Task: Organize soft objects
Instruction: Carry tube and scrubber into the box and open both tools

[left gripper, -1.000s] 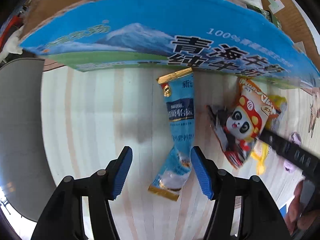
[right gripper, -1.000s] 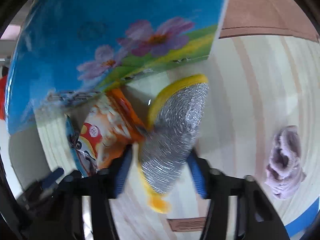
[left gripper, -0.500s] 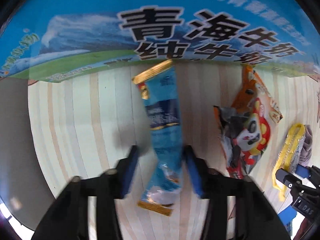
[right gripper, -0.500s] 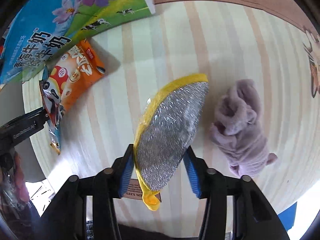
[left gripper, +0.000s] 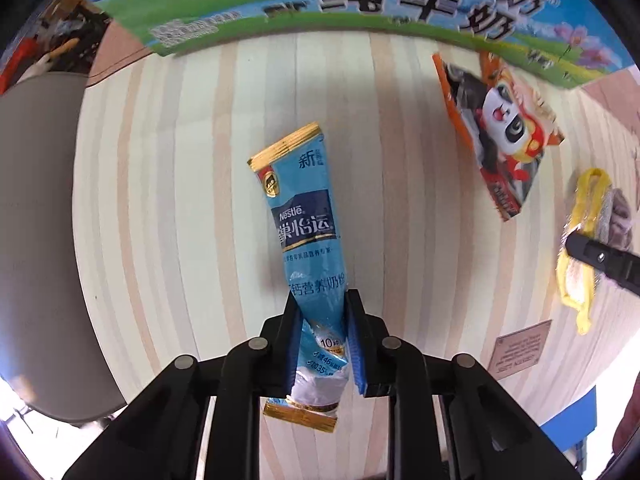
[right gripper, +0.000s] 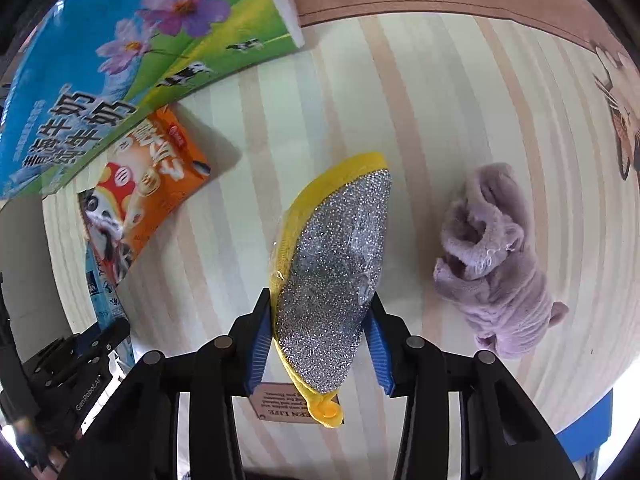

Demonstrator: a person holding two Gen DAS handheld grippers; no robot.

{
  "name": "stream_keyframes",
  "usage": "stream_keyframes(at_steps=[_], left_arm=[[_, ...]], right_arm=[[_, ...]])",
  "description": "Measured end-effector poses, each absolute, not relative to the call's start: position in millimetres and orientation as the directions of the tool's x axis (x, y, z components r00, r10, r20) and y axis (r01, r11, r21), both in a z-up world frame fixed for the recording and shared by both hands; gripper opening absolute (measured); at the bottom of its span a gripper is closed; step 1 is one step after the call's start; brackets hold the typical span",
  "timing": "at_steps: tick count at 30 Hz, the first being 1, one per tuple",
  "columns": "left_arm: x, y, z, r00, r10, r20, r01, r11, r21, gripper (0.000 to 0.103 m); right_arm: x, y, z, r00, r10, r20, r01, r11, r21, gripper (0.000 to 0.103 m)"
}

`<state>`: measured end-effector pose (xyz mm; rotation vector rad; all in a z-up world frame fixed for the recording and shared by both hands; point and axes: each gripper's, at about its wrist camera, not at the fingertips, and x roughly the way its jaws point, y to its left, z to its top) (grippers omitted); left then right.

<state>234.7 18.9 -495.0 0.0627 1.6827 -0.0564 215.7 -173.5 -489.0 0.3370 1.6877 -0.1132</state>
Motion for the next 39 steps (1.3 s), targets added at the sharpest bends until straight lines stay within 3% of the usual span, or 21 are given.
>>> stream_keyframes(at_steps=[9,21,28,33,39], left_arm=[[244,20,-433,-0.015,-0.092,-0.996,0.050,0.994,-0.093,0.016],[280,18,-310,0.113,-0.289,-0.950,0.073,0.956,-0.282,0.016],[356,9,-290,0.104,-0.356,-0.929,0.091,0.933,-0.347,0.016],[424,-17,-293,0.056,-0.357,-0.932,0.095,0.931,-0.351,0.016],[470,-4,-309,0.045,-0.214,-0.976,0.117,0.971,-0.208,0.016]], right_arm=[[213,-143,-440,-0.040,0.239,-0.970,0.236,0.946,0.223,0.044],[235,-144,-310,0.149,0.379,-0.913,0.150,0.904,0.400,0.044],[299,-156,-258,0.240,0.310,-0.920,0.152,0.924,0.351,0.044],[362,-175,-263,0.243,0.249,-0.938,0.206,0.931,0.301,0.044],[399,-182,-282,0.226,0.264,-0.938,0.229,0.921,0.314,0.044]])
